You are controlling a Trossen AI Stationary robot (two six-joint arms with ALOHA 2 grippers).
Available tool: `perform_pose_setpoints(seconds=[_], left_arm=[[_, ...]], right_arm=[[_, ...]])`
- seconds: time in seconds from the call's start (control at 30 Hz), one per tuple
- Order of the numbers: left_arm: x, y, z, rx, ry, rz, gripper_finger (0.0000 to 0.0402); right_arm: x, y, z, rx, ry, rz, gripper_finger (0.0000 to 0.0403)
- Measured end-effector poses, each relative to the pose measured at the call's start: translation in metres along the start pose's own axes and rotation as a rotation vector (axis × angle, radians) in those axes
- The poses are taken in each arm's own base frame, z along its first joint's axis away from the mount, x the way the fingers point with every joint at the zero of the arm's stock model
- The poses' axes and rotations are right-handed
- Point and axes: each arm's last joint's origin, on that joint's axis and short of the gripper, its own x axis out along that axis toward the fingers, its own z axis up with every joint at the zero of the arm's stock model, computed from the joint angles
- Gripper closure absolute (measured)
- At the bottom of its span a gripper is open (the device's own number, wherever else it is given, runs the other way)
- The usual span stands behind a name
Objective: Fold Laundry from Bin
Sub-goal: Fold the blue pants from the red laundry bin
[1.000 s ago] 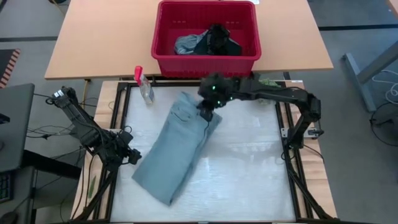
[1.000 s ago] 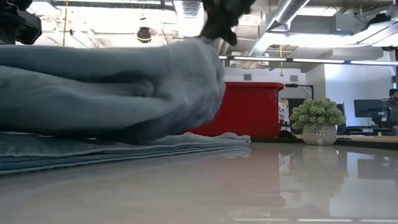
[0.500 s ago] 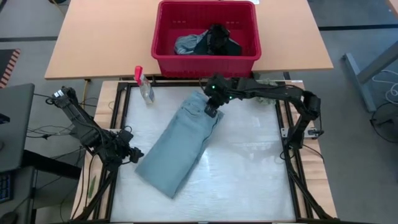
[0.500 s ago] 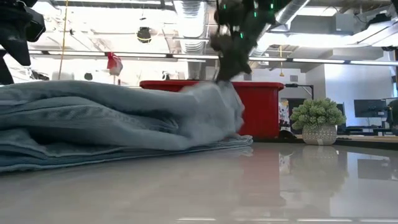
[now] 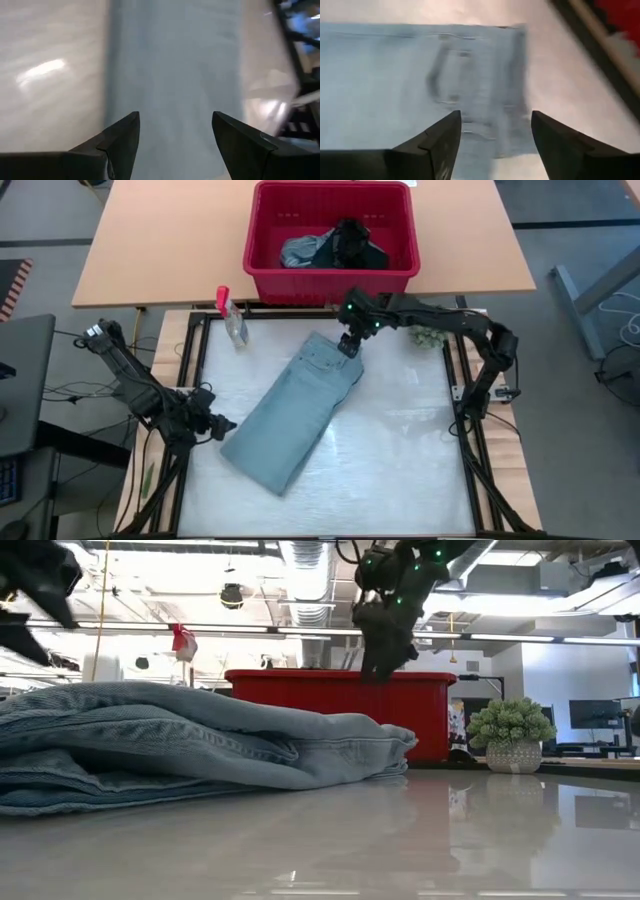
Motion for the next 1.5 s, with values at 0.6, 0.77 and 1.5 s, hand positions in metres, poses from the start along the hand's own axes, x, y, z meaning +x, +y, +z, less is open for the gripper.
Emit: perform_pose_setpoints(seconds=[0.6, 0.77, 1.5], left_arm=[[0.103, -0.037, -0.003, 0.558, -0.303, 0.094, 0.0166], [0.128, -0.028, 0.003, 0.604, -0.207, 0.195, 0.0166], [0.081, -0.005, 0.037, 0.877, -0.066, 0.351, 0.0166]], right_arm=[[0.094, 0.046, -0.066, -0.048, -0.385, 0.156, 0.0386], [0.111, 0.022, -0.082, -0.021, -0.33, 0.097, 0.0362], [0.012, 0.159, -0.091, -0.219, -0.509, 0.477, 0.0377]])
